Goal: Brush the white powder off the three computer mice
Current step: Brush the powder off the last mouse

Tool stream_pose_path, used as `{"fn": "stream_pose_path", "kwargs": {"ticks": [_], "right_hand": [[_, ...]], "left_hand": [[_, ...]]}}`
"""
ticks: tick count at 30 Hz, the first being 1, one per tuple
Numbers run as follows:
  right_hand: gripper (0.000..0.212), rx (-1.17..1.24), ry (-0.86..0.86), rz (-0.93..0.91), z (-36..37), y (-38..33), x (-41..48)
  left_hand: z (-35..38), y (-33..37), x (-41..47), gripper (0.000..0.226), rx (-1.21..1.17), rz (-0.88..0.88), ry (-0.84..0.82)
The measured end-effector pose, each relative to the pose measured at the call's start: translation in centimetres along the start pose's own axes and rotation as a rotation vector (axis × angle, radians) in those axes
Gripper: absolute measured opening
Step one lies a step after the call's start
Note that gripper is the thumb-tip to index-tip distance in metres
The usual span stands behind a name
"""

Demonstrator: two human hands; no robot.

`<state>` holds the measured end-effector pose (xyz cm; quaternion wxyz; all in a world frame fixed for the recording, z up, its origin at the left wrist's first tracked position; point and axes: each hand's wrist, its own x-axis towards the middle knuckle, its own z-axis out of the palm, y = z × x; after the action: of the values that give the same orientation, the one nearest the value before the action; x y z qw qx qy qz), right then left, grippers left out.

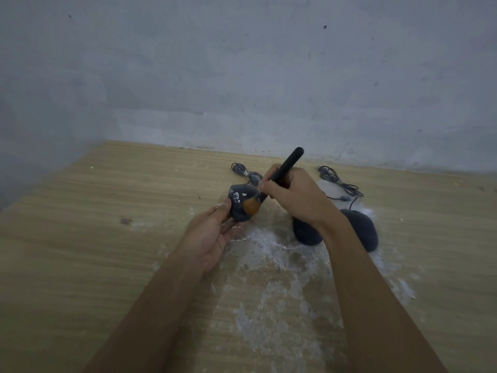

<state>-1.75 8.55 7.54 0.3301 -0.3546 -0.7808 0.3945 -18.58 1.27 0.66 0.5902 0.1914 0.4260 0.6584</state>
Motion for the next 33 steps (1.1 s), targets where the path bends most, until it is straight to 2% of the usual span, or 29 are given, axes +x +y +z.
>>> {"fn": "stream_pose_path", "kwargs": {"ticks": [2, 6, 11, 16, 20, 25, 30, 33], "right_hand": [[0.015, 0.044, 0.093, -0.016, -0.1, -0.1, 0.1], [0.014, -0.034, -0.059, 0.007, -0.5, 0.2, -0.2], [0.018, 0.005, 0.181, -0.033, -0.2, 0.8, 0.6], [0.009, -0.006, 0.210, -0.115, 1.8, 0.8, 1.1], [0.008, 0.054, 0.338, -0.146, 1.7, 1.0, 1.3], [0.012, -0.061, 0.211, -0.070, 1.8, 1.4, 1.2], [0.010, 0.040, 0.366, -0.078, 1.8, 1.0, 1.4], [0.013, -0.030, 0.304, -0.033, 1.6, 1.3, 1.3]], "left_hand": [[0.1, 0.1, -0.1, 0.022, 0.006, 0.000, 0.006], [0.1, 0.2, -0.2, 0.023, 0.018, -0.006, 0.000], [0.6, 0.1, -0.6, 0.025, 0.091, 0.010, -0.031], [0.8, 0.0, -1.0, 0.022, 0.113, 0.009, -0.042], [1.1, 0.1, -1.2, 0.020, 0.106, 0.004, -0.018], [1.4, -0.3, -1.4, 0.024, 0.143, 0.003, 0.004], [1.4, -0.3, -1.4, 0.027, 0.137, 0.018, 0.026], [1.3, -0.5, -1.3, 0.028, 0.170, 0.033, 0.031]]}}
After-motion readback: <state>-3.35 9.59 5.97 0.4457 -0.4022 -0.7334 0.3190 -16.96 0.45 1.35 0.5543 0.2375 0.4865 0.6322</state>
